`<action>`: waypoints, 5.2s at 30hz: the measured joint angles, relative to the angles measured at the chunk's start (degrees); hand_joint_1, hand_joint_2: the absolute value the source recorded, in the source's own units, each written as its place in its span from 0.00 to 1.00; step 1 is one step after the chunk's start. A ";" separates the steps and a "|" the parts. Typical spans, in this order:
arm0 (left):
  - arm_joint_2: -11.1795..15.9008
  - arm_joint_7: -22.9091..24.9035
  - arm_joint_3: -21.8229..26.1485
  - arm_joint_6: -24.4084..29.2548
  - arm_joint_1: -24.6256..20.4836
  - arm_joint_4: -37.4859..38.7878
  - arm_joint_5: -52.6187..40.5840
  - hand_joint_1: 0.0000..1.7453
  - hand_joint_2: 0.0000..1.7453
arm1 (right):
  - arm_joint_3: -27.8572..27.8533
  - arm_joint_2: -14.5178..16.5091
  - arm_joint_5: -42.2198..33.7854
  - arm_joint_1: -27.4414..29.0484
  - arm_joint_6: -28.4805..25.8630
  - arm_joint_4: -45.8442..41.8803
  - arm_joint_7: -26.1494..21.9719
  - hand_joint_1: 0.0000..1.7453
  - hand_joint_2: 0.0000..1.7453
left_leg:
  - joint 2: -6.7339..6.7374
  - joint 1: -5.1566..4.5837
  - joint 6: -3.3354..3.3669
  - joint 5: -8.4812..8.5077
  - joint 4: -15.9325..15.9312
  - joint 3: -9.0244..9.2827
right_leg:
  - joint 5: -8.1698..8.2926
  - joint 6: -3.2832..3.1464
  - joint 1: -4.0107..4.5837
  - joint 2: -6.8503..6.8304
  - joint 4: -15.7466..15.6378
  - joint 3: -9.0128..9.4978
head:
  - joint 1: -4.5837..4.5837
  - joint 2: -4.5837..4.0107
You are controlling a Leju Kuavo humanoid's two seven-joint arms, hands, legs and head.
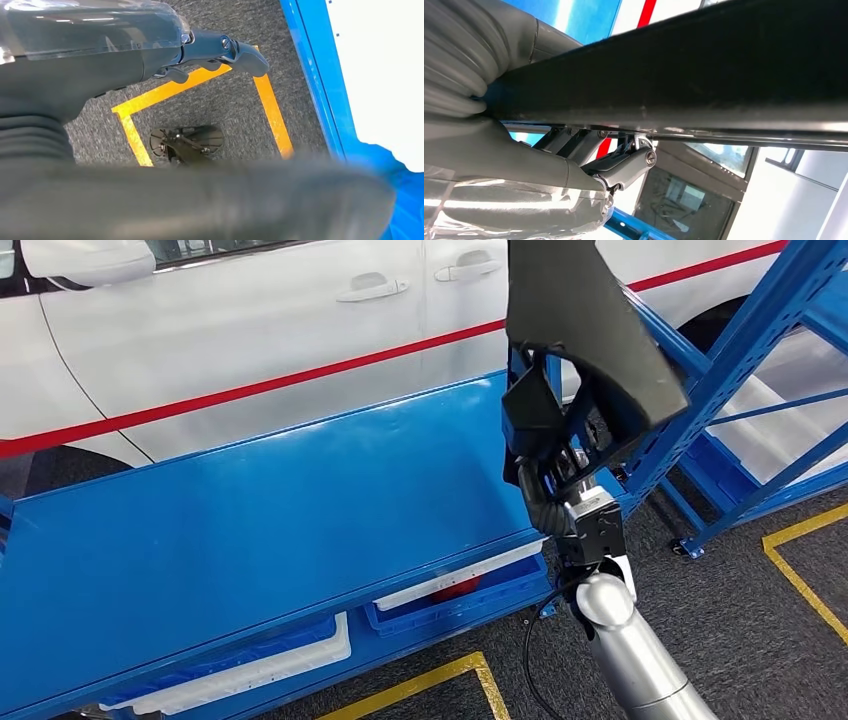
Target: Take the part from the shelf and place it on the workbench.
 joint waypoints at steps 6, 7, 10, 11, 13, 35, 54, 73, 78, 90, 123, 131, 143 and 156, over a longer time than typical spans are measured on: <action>-0.03 3.07 0.05 1.99 0.01 0.00 0.15 0.00 1.00 | -0.54 -0.05 0.69 0.67 0.31 -0.76 0.30 1.00 1.00 | 0.00 0.00 0.00 0.00 0.00 0.00 | 0.00 0.00 0.00 0.00 0.00 0.00 | 0.00 0.00; -0.03 3.13 0.05 1.60 0.01 0.00 0.23 0.00 1.00 | -0.61 -0.09 0.73 0.93 0.44 -0.93 0.30 1.00 1.00 | 0.00 0.00 0.00 0.00 0.00 0.00 | -0.01 0.00 0.00 0.00 0.00 0.00 | 0.00 0.00; -0.07 2.47 0.02 -0.22 0.01 0.00 0.42 0.00 1.00 | -0.98 -0.19 0.66 1.80 1.00 -1.13 0.29 1.00 1.00 | 0.00 -0.01 0.00 -0.01 0.00 -0.01 | -0.01 0.00 0.00 0.00 0.00 -0.01 | 0.00 0.00; -0.10 2.04 -0.01 -0.72 0.01 0.00 0.44 0.00 1.00 | -1.18 -0.24 0.61 2.08 1.21 -1.13 0.27 1.00 1.00 | -0.01 -0.01 0.00 -0.01 0.00 -0.01 | -0.01 0.00 0.00 -0.01 0.00 0.00 | 0.00 0.00; -0.22 1.31 -0.06 -1.45 0.00 0.00 0.48 0.00 1.00 | -1.56 -0.34 0.59 2.58 1.66 -1.10 0.17 1.00 1.00 | -0.01 -0.02 0.01 -0.01 0.00 -0.02 | -0.01 0.00 0.00 -0.01 0.00 0.00 | 0.00 0.00; -0.95 5.13 -0.08 -1.04 0.02 0.00 3.55 0.00 1.00 | -2.55 -0.06 -0.14 10.00 2.19 -5.48 -3.66 1.00 1.00 | -0.04 0.94 -0.92 0.67 -0.21 0.25 | -2.68 1.97 -2.21 0.43 1.44 2.74 | 0.18 0.00; -1.03 5.61 -0.08 -0.07 -0.05 0.02 4.32 0.00 1.00 | -2.63 1.20 -0.54 11.61 2.14 -7.16 -6.04 1.00 1.00 | 1.06 -0.75 2.21 -0.76 -2.20 3.94 | -2.06 0.85 -0.35 -0.75 2.59 -0.59 | 0.19 0.00; -1.43 7.88 -1.33 3.52 -0.04 0.13 5.34 0.00 1.00 | -1.93 6.32 -2.19 24.31 -2.26 -10.77 -9.30 1.00 1.00 | 0.87 -0.15 -1.22 -8.85 14.99 -5.71 | -2.50 -1.44 -0.89 -0.77 0.40 2.38 | 0.11 0.00; -1.39 8.03 -1.48 3.85 -0.23 0.13 5.34 0.00 1.00 | -1.57 7.16 -1.99 24.82 -2.39 -10.78 -9.20 1.00 1.00 | 0.82 -0.32 -0.34 -3.87 3.55 3.70 | -0.91 -0.84 -0.69 -0.76 0.69 0.61 | 0.11 0.00; -1.41 8.68 -2.67 5.41 -0.58 0.13 5.52 0.00 1.00 | 1.82 7.95 -1.08 27.39 -3.17 -10.64 -8.97 1.00 1.00 | 1.33 -0.91 2.44 0.35 -1.63 1.84 | -8.96 1.85 -0.89 -0.66 15.16 -3.14 | 0.21 0.00; -1.43 9.20 -4.05 5.80 -0.89 0.15 5.40 0.00 1.00 | 3.72 8.54 -0.45 30.12 -5.41 -12.17 -9.24 1.00 1.00 | 1.48 -1.00 2.24 1.25 -1.43 0.60 | -6.24 1.40 -0.80 -0.74 9.29 1.88 | 0.14 0.00; -1.50 10.64 -6.08 5.97 -0.84 0.20 4.05 0.00 1.00 | 5.11 8.46 0.39 32.29 -7.36 -13.60 -9.50 1.00 1.00 | 1.29 -0.88 -0.28 0.37 1.64 -1.93 | -4.38 -1.67 -0.42 -0.86 -1.24 6.65 | 0.08 0.00; -1.41 12.16 -8.49 6.13 -1.03 0.22 3.03 0.00 1.00 | 6.59 8.34 0.09 32.53 -8.46 -13.66 -9.46 1.00 1.00 | 1.18 -1.01 0.36 -3.14 -2.34 6.31 | -0.20 -0.43 -0.29 -1.02 -0.32 1.65 | 0.04 0.00; -1.70 12.44 -8.75 6.15 -1.05 0.23 2.89 0.00 1.00 | 6.80 7.98 0.08 32.63 -8.48 -13.64 -9.45 1.00 1.00 | 1.58 -0.79 1.37 0.45 -0.77 1.11 | -4.87 0.63 -0.59 -0.69 1.00 5.30 | 0.10 0.00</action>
